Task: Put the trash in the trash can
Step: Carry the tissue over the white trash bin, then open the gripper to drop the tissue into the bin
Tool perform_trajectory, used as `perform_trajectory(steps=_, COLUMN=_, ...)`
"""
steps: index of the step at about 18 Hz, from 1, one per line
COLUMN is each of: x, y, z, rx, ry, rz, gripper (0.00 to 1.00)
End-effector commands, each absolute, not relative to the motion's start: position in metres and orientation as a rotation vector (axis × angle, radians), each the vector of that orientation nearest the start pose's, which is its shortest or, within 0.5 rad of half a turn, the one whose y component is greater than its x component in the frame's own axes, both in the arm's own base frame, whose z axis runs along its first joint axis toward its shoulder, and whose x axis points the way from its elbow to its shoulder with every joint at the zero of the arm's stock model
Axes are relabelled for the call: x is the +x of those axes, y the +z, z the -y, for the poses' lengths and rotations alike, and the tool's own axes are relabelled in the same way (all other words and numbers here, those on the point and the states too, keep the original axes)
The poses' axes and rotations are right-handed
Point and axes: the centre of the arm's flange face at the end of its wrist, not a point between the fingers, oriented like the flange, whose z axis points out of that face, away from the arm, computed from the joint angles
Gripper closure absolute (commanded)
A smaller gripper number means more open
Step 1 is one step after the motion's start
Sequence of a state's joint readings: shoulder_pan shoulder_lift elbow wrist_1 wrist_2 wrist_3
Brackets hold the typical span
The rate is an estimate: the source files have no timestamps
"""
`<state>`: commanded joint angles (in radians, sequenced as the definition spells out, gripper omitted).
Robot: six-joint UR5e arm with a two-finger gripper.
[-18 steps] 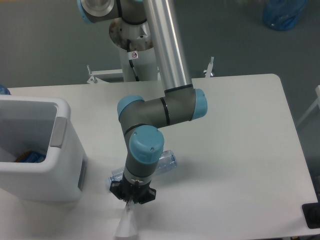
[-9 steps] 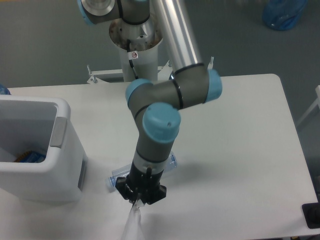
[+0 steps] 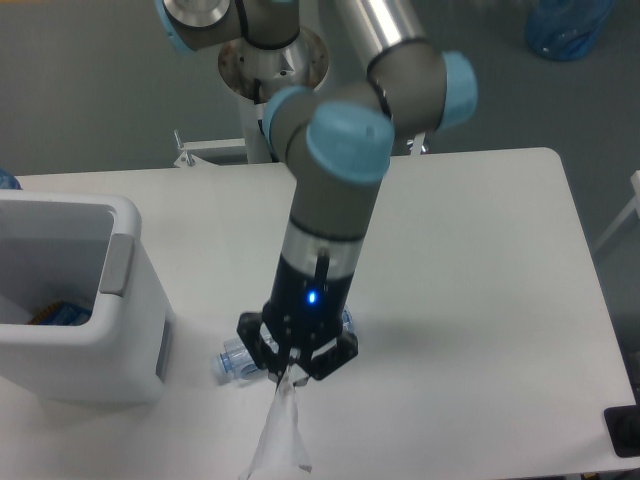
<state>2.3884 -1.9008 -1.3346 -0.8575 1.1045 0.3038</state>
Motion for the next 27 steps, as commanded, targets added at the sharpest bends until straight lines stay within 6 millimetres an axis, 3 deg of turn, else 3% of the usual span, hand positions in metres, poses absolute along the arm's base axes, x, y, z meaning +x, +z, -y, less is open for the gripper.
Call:
perform_trajectory(steps=3, x=-0.336, y=0.544, z=-0.572, rx=-2.310, ry=-0.076, rz=0.406, gripper=1.00)
perform_trajectory(steps=6, x=-0.294, y=0.569, z=-0.562, rx=-2.288, ry=-0.097, rz=0.384, gripper=1.00)
perform_trajectory(steps=10, x=-0.204, y=0.555, z=-0.563, rx=-2.343, ry=-0.164, rz=0.254, gripper=1.00)
perform_trajectory(steps=12, x=-0.168, y=0.551, z=-0.560, rx=-2.358, ry=-0.191, rz=0.199, gripper=0.99)
perform_trajectory(steps=14, x=-0.145, y=0.546, z=-0.558, rx=-2.372, ry=-0.210, rz=0.166, gripper=0.91)
perform_trajectory(steps=15, x=-0.137, y=0.543, z=-0.559, rx=-2.379, ry=-0.220, rz=0.150, gripper=0.75)
perform_trajectory(steps=16, x=-0.133, y=0.540, z=-0.560, rx=-2.384, ry=-0.225, rz=0.141, gripper=0.44)
perform_trajectory(steps=17, x=-0.133, y=0.538, z=-0.562, rx=-2.386, ry=-0.228, rz=0.140, gripper=0.00)
perform_trajectory(steps=27, x=-0.138, y=0.520, z=-0.570, rx=-2.417, ry=-0.236, rz=0.154, gripper=0.00)
